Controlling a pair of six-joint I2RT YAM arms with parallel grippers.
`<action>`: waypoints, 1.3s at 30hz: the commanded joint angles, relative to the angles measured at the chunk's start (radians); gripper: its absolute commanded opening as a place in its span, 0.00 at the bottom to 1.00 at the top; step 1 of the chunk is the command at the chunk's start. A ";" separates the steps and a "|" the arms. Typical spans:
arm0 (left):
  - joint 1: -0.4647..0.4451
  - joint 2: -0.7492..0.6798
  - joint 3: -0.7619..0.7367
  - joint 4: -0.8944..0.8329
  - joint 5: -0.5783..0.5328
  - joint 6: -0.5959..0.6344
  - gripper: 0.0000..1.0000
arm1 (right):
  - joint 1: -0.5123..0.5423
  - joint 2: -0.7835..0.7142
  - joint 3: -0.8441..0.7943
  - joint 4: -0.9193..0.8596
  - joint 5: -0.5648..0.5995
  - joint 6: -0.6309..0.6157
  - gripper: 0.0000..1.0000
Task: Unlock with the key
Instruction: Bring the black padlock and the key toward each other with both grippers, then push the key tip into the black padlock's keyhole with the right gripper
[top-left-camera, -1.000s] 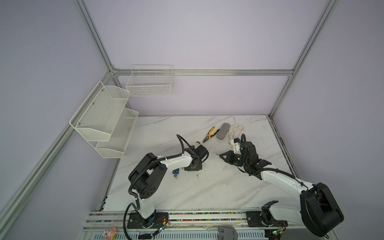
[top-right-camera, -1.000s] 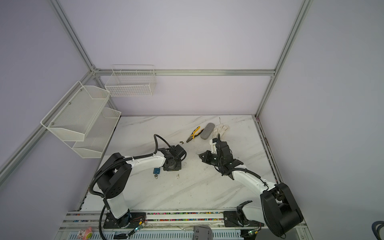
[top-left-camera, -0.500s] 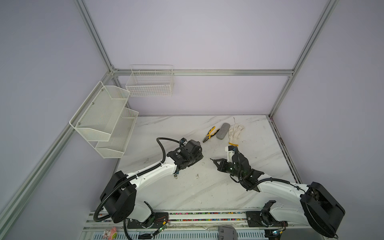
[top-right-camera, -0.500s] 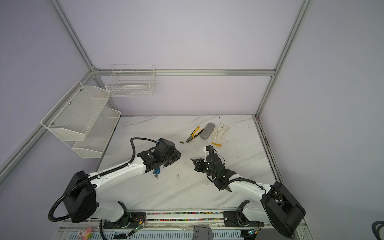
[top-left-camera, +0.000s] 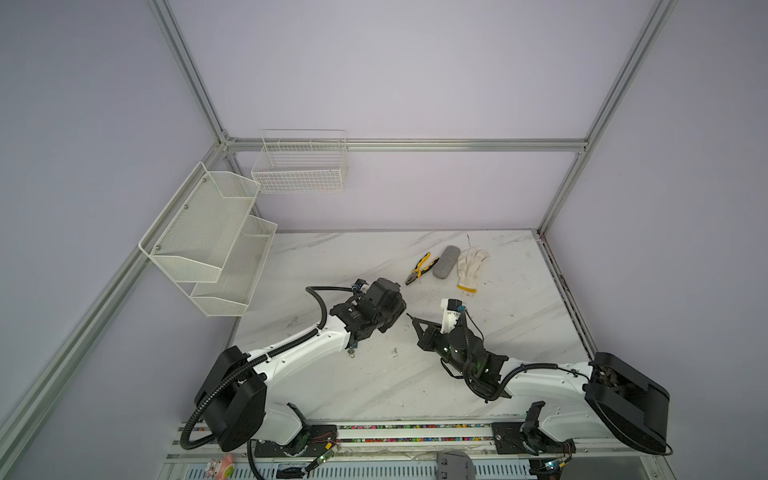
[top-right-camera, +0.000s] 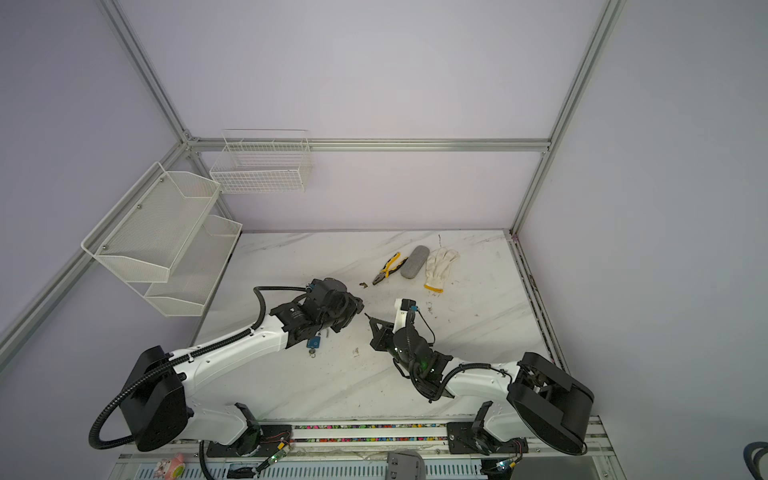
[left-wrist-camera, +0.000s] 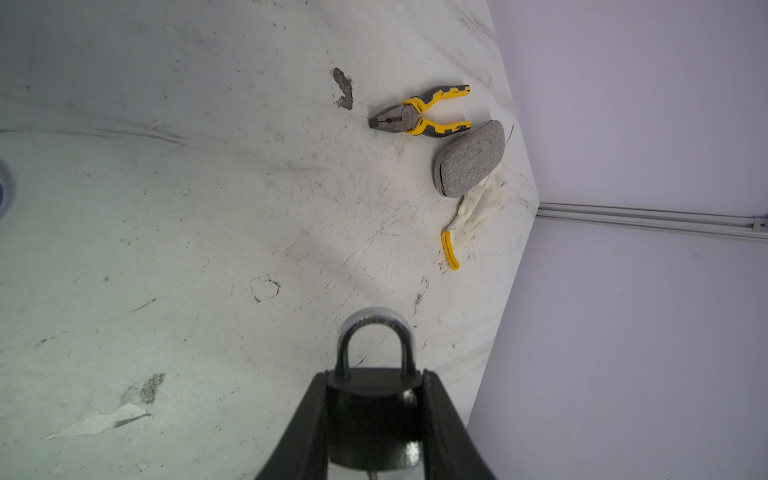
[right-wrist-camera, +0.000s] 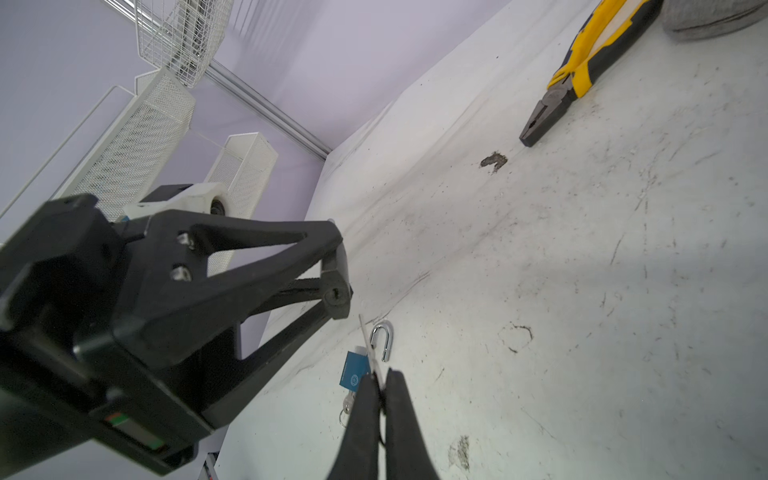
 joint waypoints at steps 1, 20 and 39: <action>0.002 -0.014 0.000 0.024 -0.019 -0.044 0.00 | 0.025 0.007 -0.008 0.097 0.118 0.025 0.00; 0.003 0.034 0.001 0.048 -0.025 -0.063 0.00 | 0.043 0.096 0.031 0.160 0.114 -0.013 0.00; 0.003 0.027 -0.008 0.074 0.000 -0.058 0.00 | 0.045 0.112 0.049 0.128 0.166 -0.012 0.00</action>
